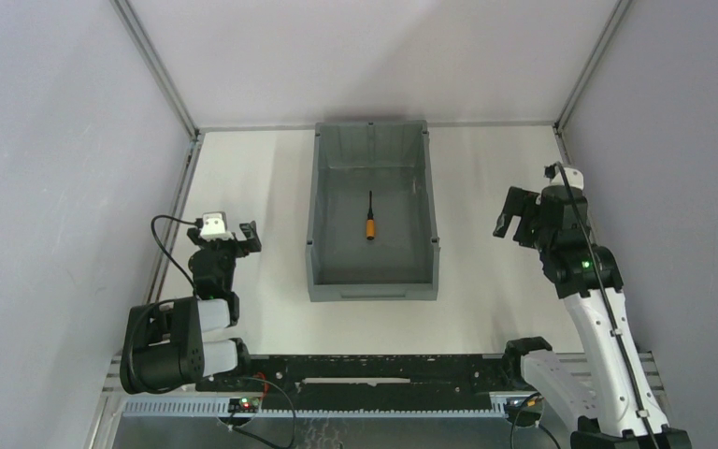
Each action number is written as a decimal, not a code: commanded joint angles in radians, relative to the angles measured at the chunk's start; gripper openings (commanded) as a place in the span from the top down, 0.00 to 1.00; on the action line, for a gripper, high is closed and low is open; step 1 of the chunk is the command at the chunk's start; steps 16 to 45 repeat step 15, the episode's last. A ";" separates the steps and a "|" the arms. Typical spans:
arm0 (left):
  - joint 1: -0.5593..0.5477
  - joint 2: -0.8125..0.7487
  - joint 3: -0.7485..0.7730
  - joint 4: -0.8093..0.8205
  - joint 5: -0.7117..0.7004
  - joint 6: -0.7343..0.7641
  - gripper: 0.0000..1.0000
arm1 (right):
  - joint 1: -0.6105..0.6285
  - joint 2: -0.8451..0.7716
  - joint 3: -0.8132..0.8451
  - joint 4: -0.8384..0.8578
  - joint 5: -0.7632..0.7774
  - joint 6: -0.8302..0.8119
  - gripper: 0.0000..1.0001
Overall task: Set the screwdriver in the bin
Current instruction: Reset both arms
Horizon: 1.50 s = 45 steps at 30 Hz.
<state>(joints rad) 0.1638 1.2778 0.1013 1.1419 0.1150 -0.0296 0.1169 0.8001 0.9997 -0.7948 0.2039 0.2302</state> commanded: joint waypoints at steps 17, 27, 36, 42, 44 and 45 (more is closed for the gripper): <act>-0.006 -0.014 0.041 0.021 -0.004 -0.006 0.00 | -0.006 -0.099 -0.052 0.077 0.008 0.076 0.00; -0.006 -0.014 0.041 0.021 -0.004 -0.006 0.00 | -0.006 -0.099 -0.052 0.077 0.008 0.076 0.00; -0.006 -0.014 0.041 0.021 -0.004 -0.006 0.00 | -0.006 -0.099 -0.052 0.077 0.008 0.076 0.00; -0.006 -0.014 0.041 0.021 -0.004 -0.006 0.00 | -0.006 -0.099 -0.052 0.077 0.008 0.076 0.00; -0.006 -0.014 0.041 0.021 -0.004 -0.006 0.00 | -0.006 -0.099 -0.052 0.077 0.008 0.076 0.00; -0.006 -0.014 0.041 0.021 -0.004 -0.006 0.00 | -0.006 -0.099 -0.052 0.077 0.008 0.076 0.00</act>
